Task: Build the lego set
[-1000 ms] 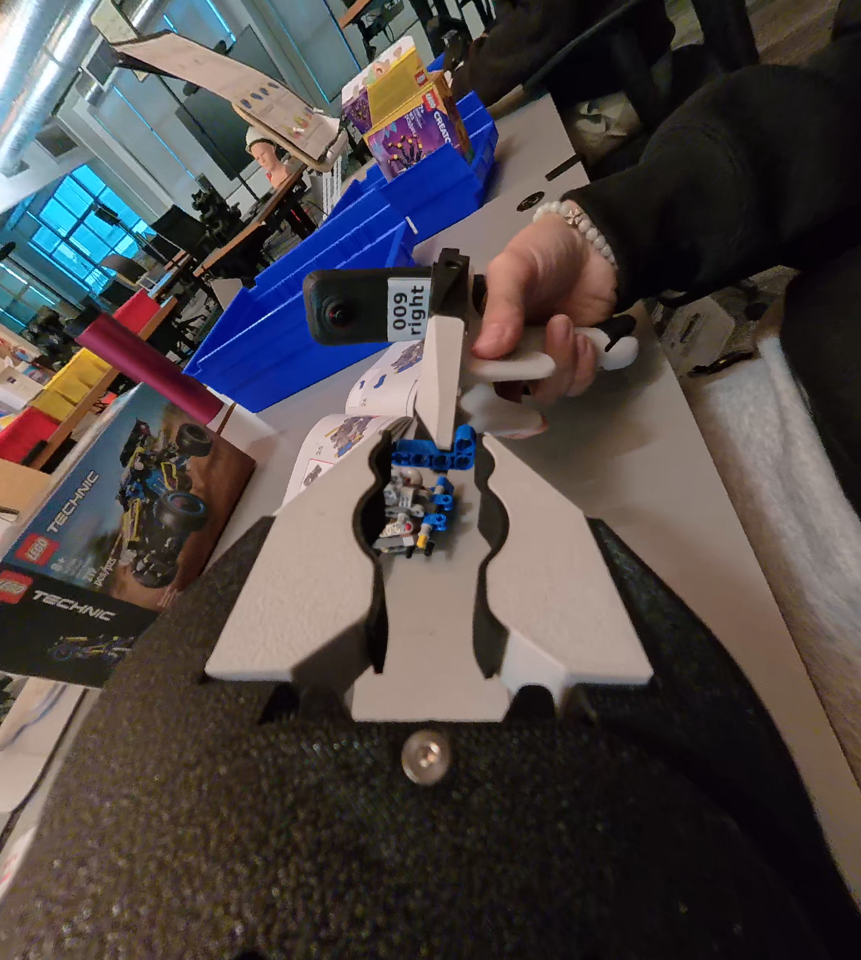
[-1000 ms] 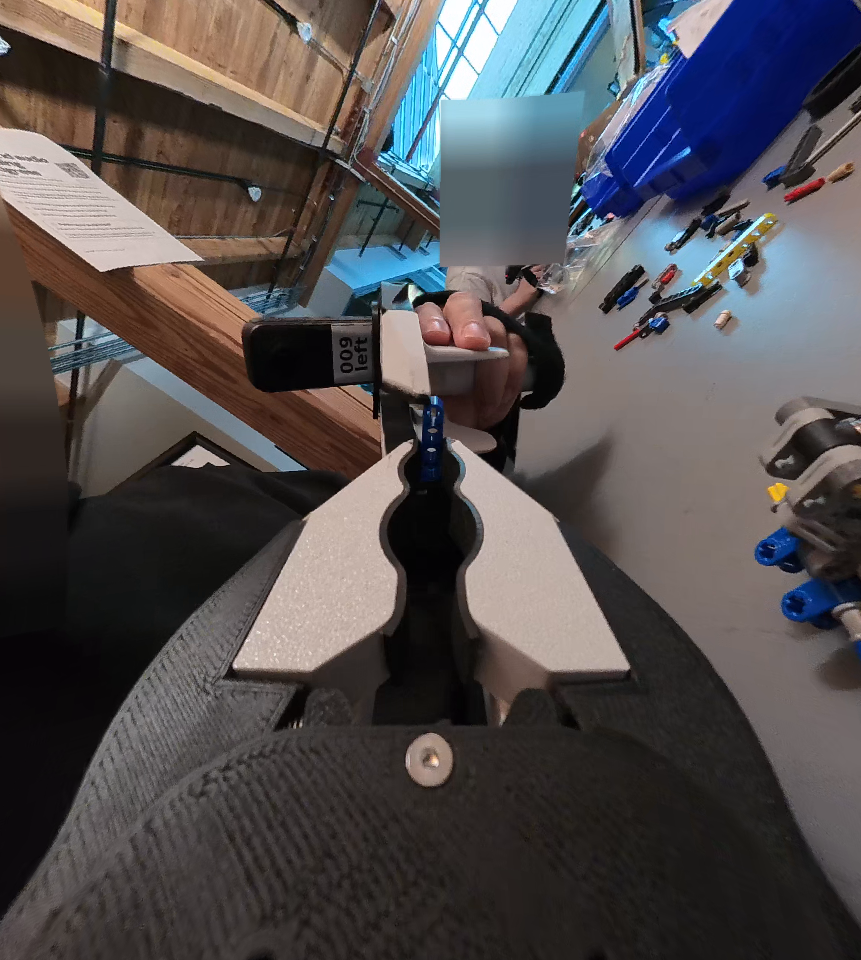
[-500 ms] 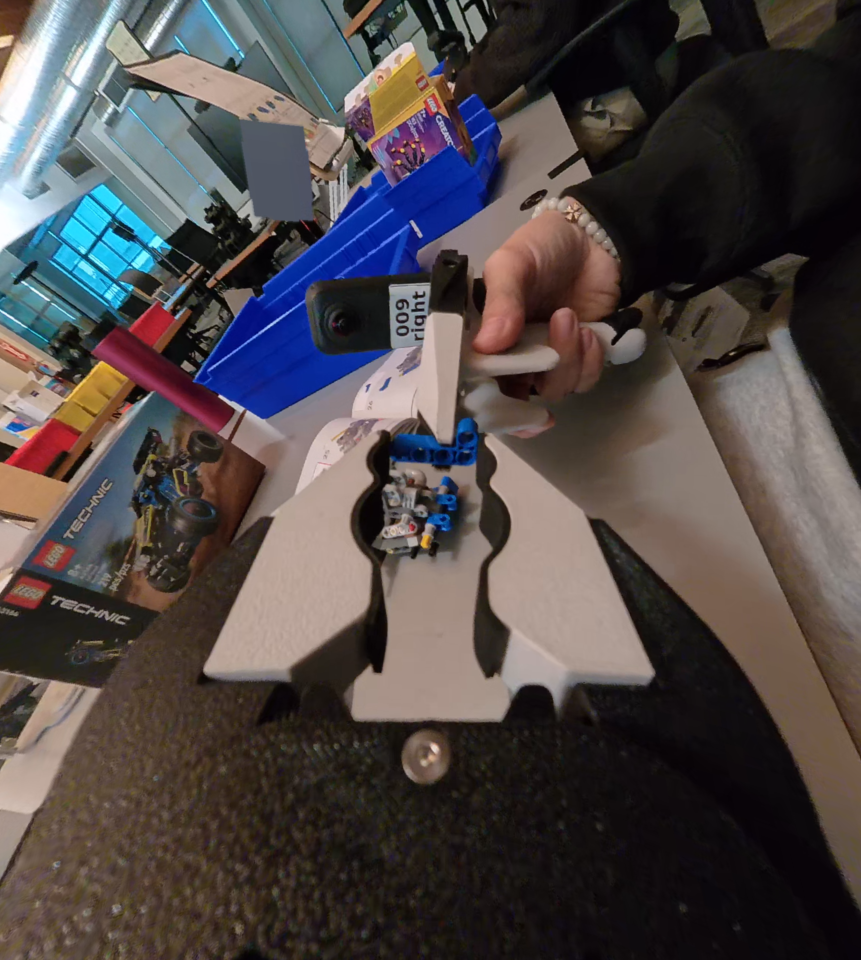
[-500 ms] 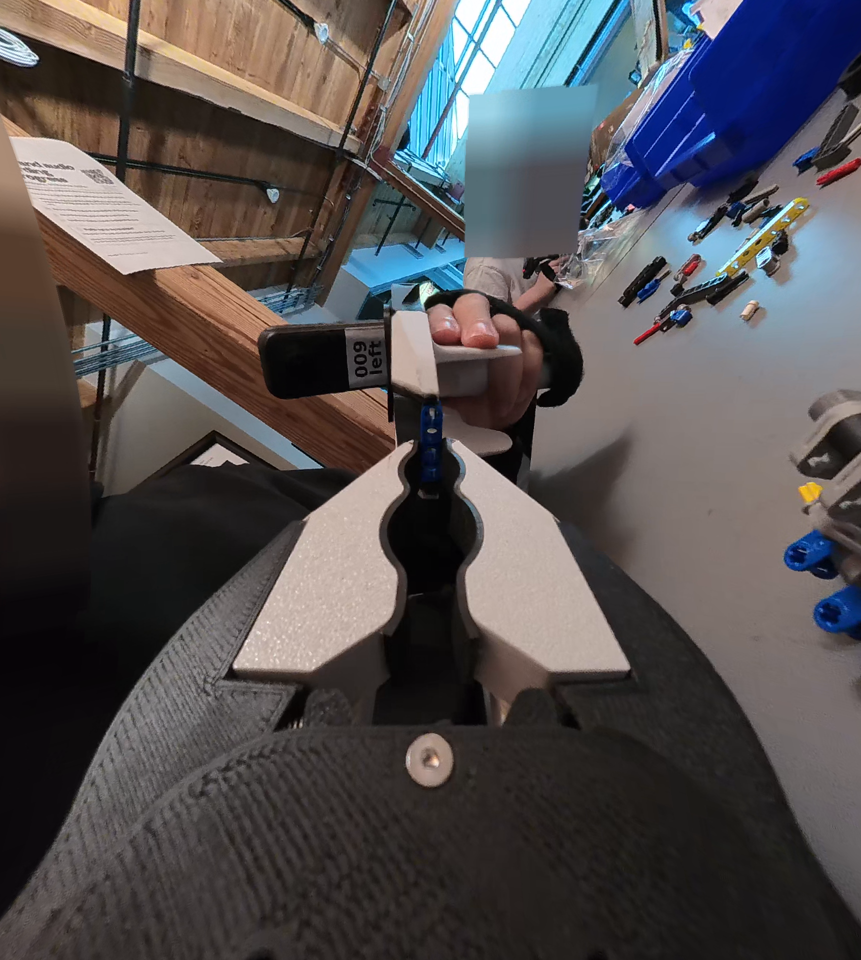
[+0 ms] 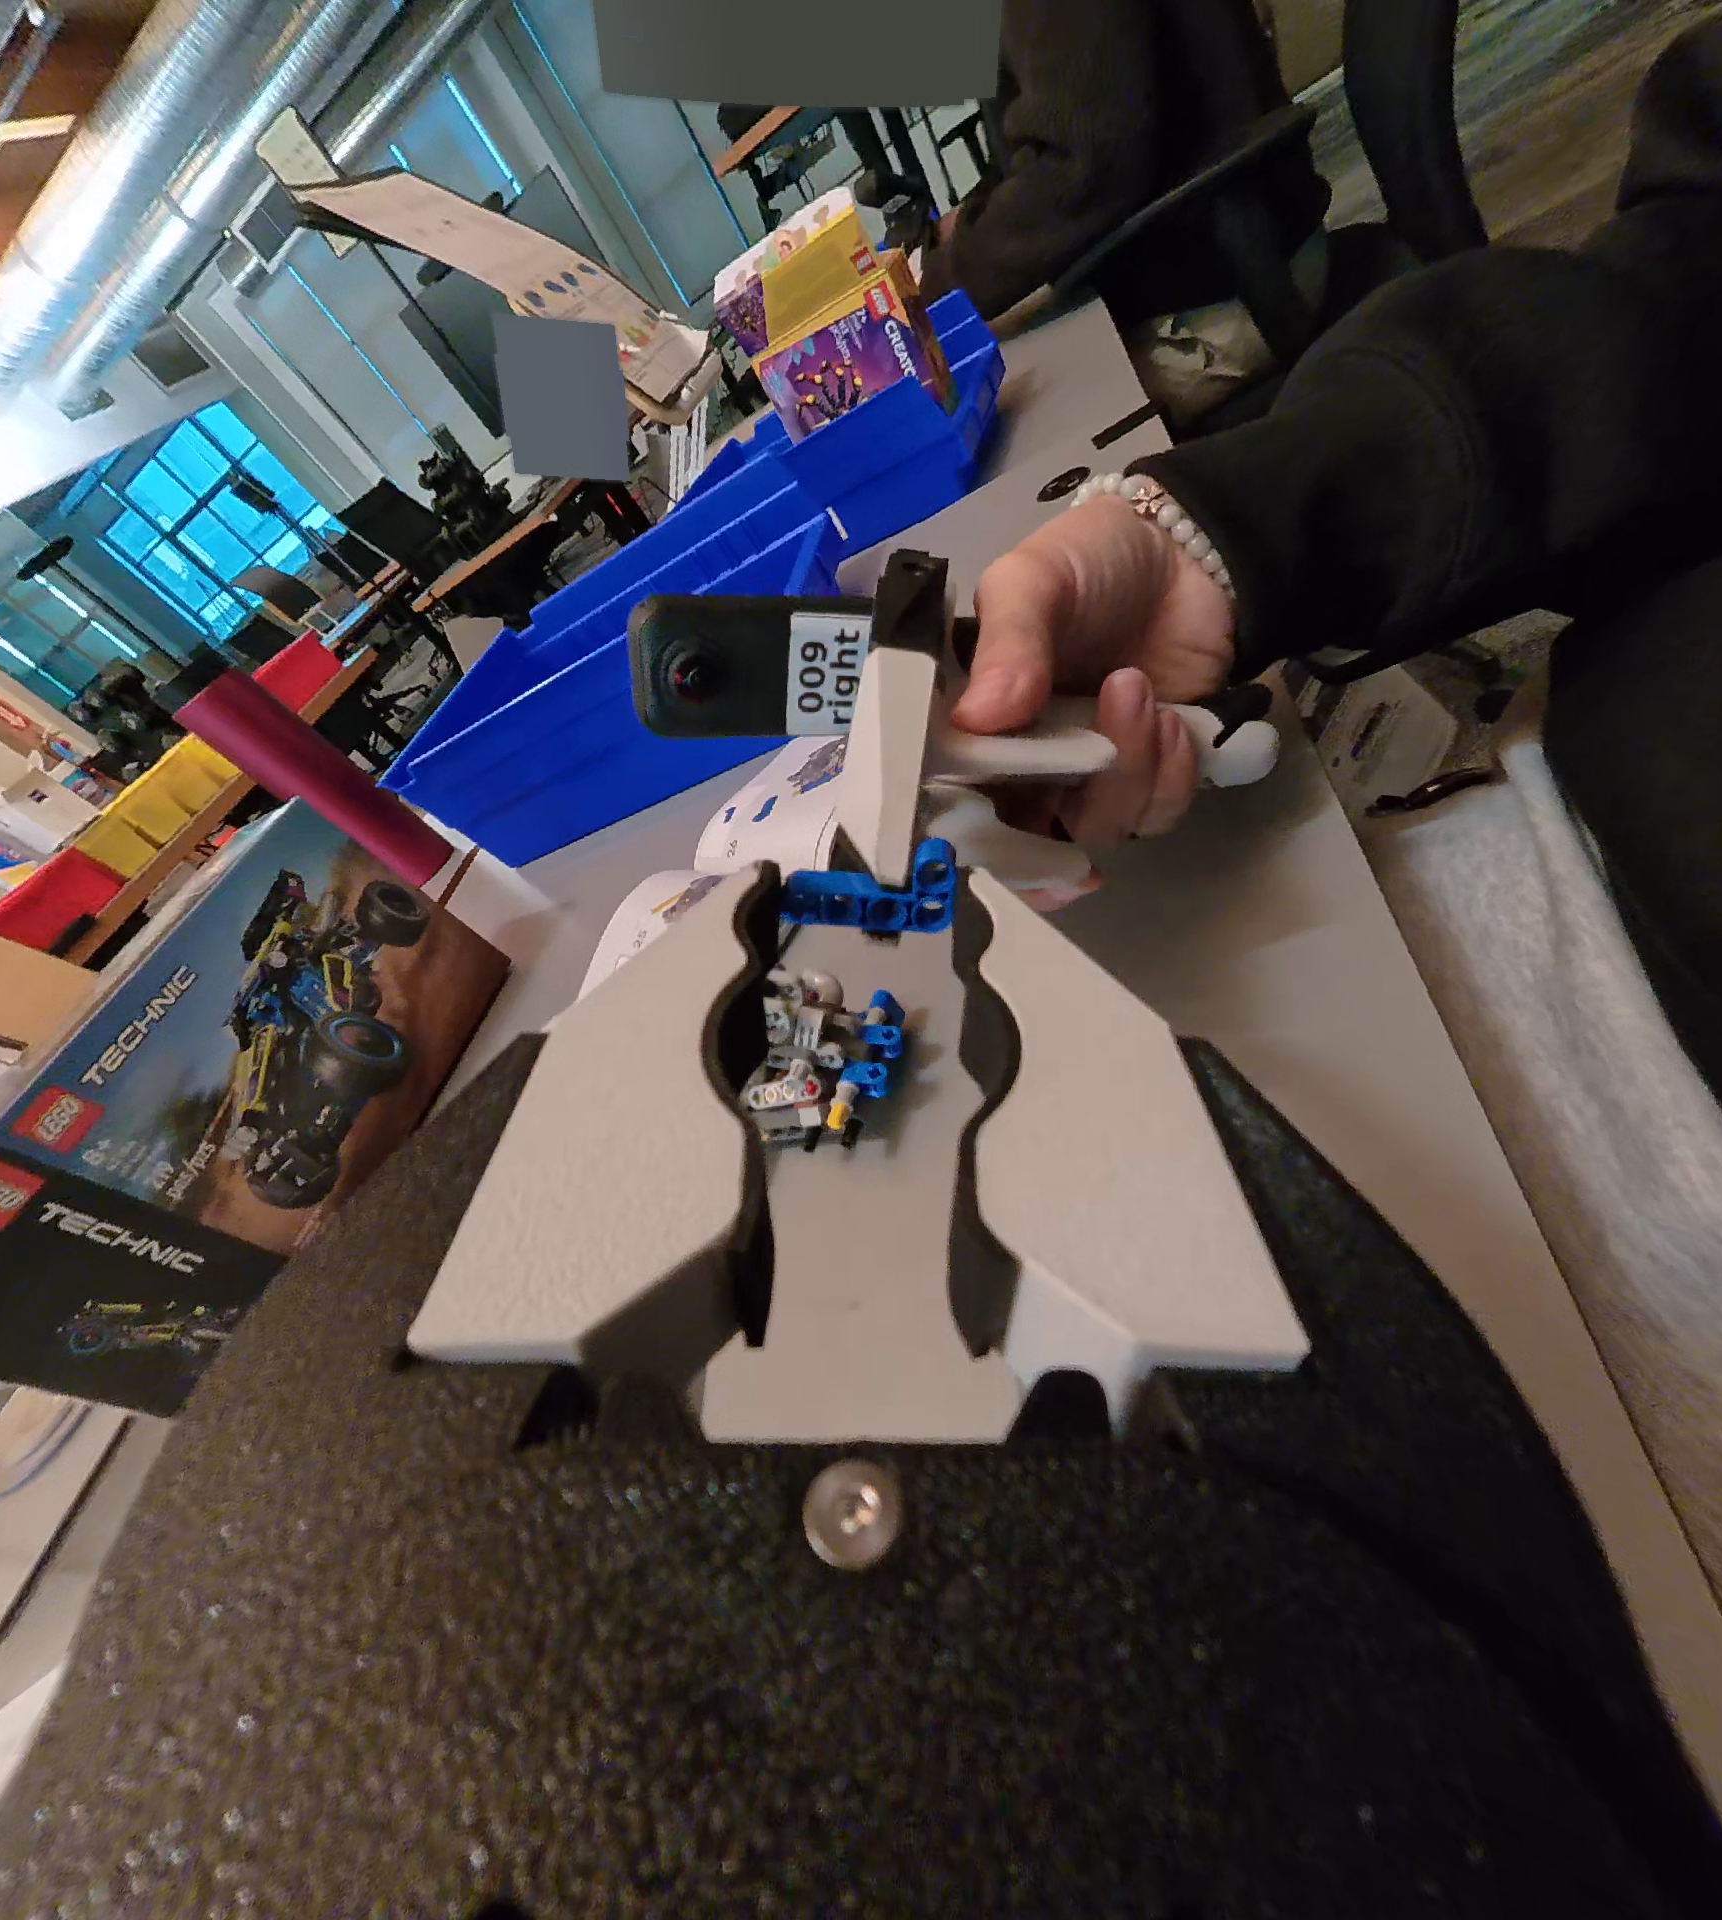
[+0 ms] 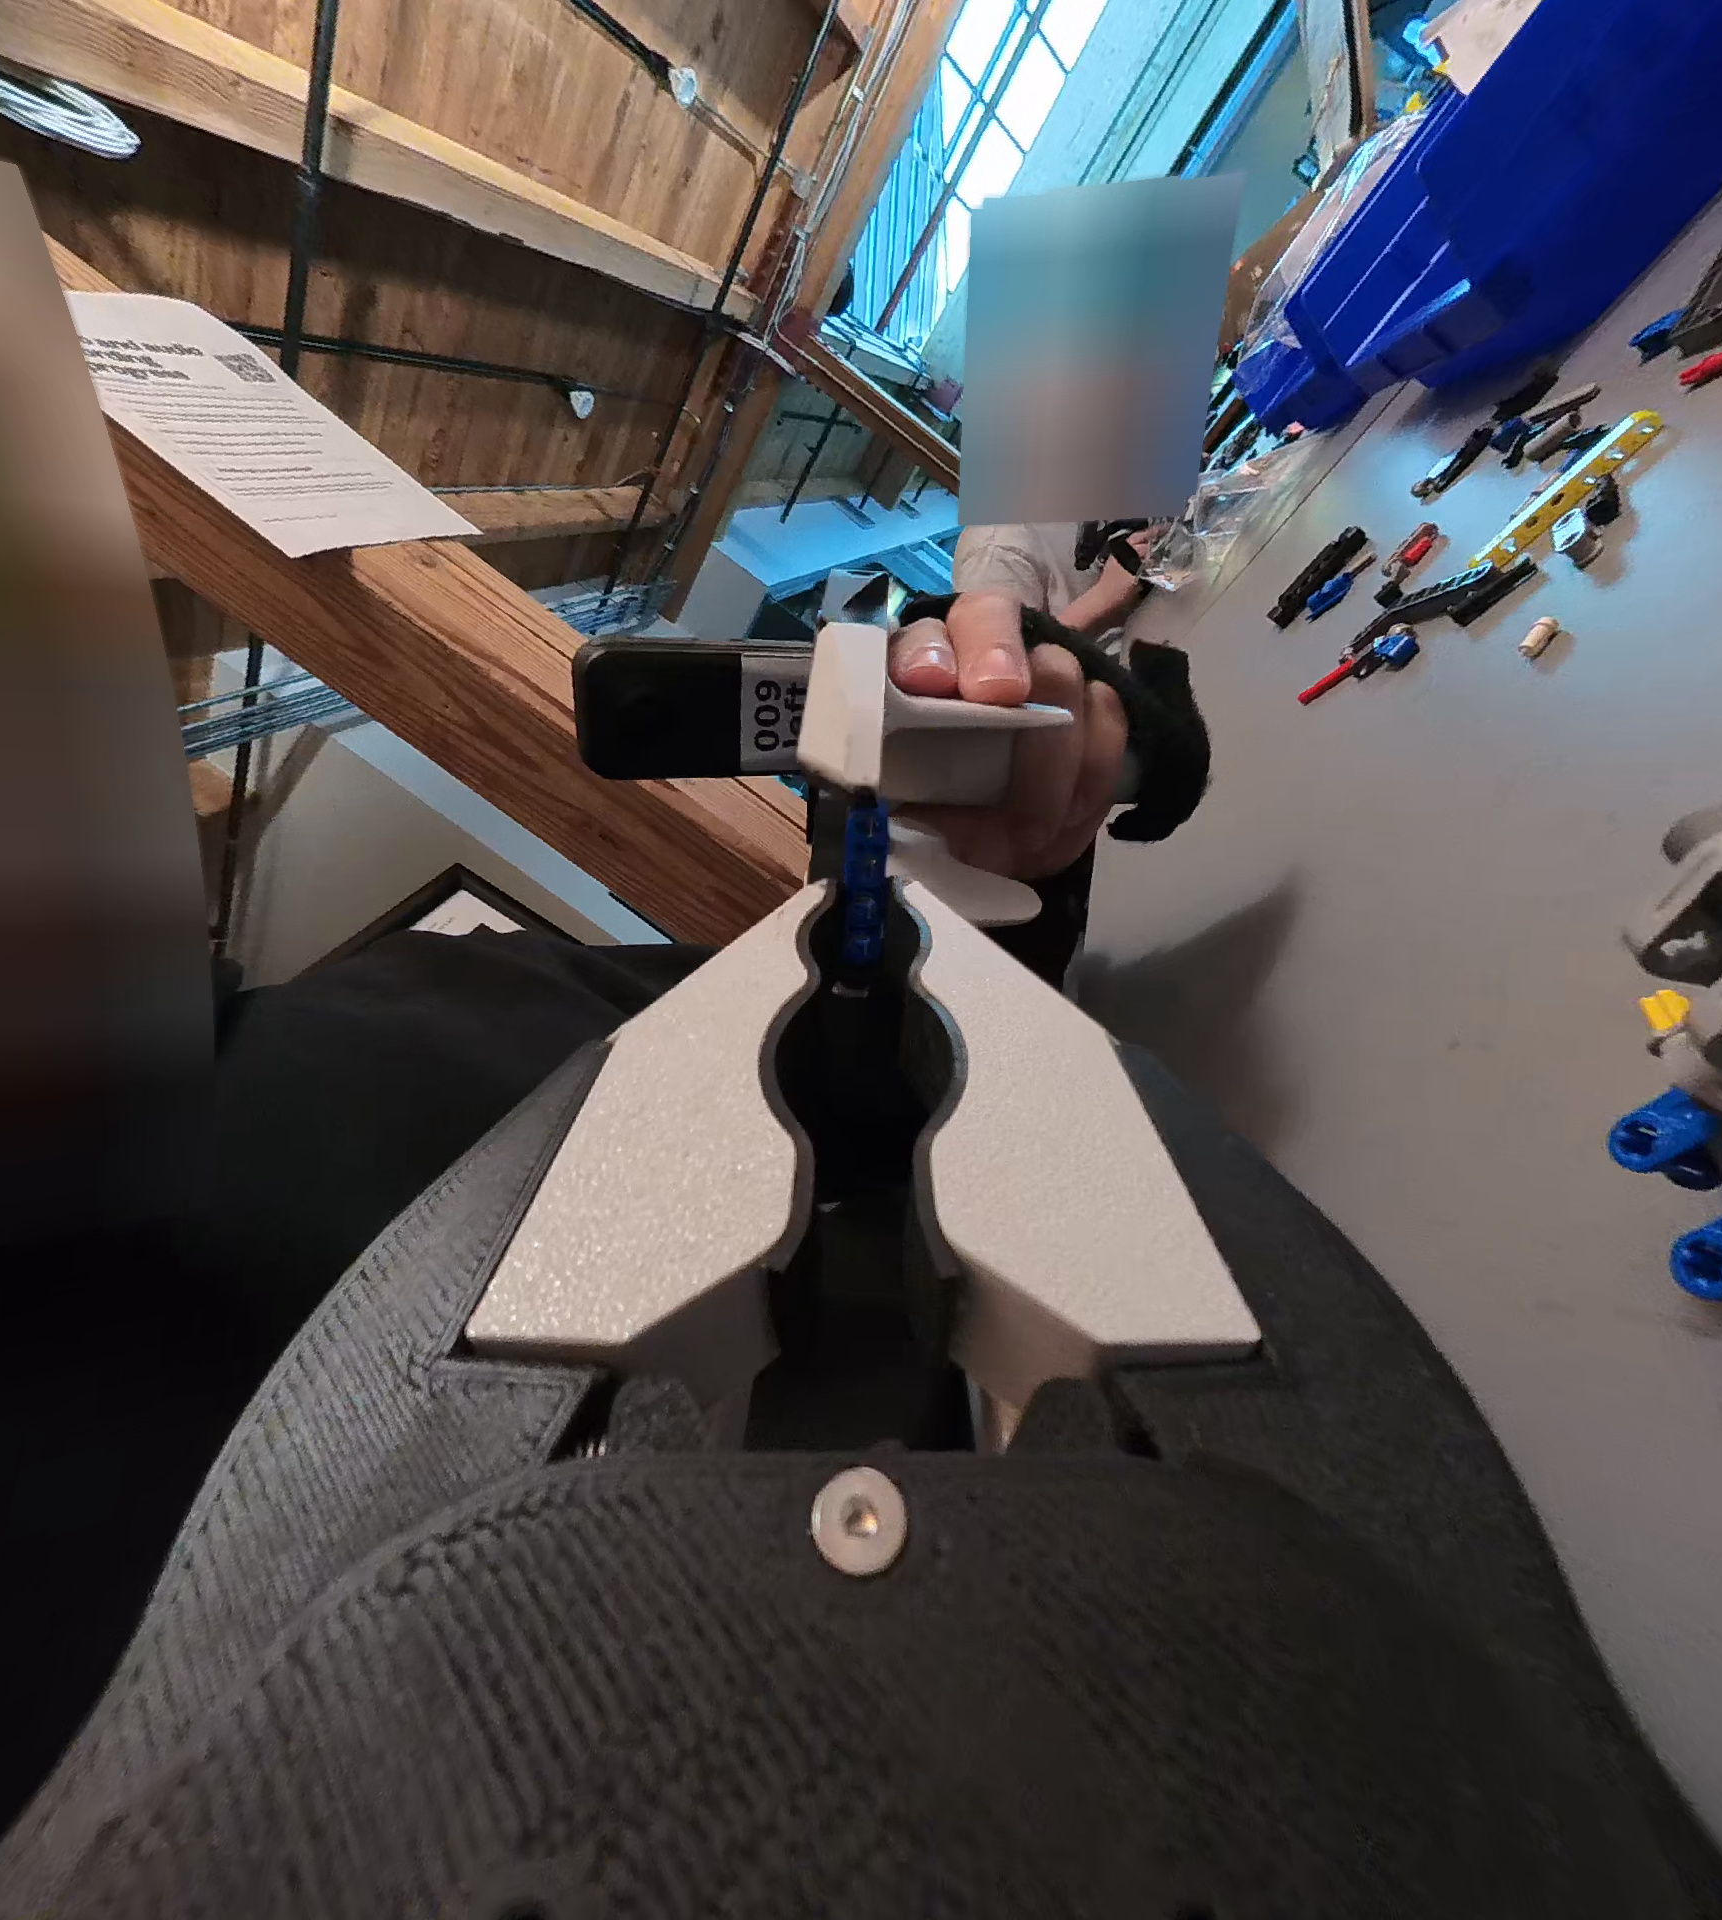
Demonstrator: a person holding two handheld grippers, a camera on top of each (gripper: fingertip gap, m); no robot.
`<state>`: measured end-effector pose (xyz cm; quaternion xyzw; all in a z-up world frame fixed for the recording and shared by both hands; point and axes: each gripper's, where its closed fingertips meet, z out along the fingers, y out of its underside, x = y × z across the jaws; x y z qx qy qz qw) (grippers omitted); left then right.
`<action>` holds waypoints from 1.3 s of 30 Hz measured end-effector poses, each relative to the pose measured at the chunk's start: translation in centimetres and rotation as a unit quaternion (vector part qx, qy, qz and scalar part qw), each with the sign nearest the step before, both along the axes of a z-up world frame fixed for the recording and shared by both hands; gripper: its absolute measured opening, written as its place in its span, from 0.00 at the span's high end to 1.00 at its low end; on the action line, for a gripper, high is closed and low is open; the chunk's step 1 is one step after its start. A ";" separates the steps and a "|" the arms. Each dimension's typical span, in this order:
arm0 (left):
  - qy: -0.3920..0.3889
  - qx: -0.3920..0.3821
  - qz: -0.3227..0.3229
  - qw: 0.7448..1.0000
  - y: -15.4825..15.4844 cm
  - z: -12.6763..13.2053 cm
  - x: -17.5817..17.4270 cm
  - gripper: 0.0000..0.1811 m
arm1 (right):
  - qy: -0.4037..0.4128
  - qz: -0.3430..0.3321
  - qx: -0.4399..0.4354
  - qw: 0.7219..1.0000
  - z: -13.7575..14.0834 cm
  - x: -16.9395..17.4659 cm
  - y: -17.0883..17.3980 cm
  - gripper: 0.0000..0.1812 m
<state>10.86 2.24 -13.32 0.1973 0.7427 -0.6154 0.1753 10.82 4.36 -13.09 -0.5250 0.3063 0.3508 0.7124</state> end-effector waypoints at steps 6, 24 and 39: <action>-0.012 0.004 0.014 1.000 0.2 -0.1 0.3 0.84 | 0.001 -0.006 -0.001 1.000 -0.1 0.3 -0.3 0.97; 0.079 0.089 0.042 0.992 1.7 -4.2 2.8 0.84 | -0.234 -0.108 -0.336 0.906 -4.2 2.0 -6.6 0.78; 0.154 0.172 0.004 0.973 -0.1 -8.2 6.3 0.84 | -0.290 -0.053 -0.499 0.815 -10.7 6.0 -7.9 0.71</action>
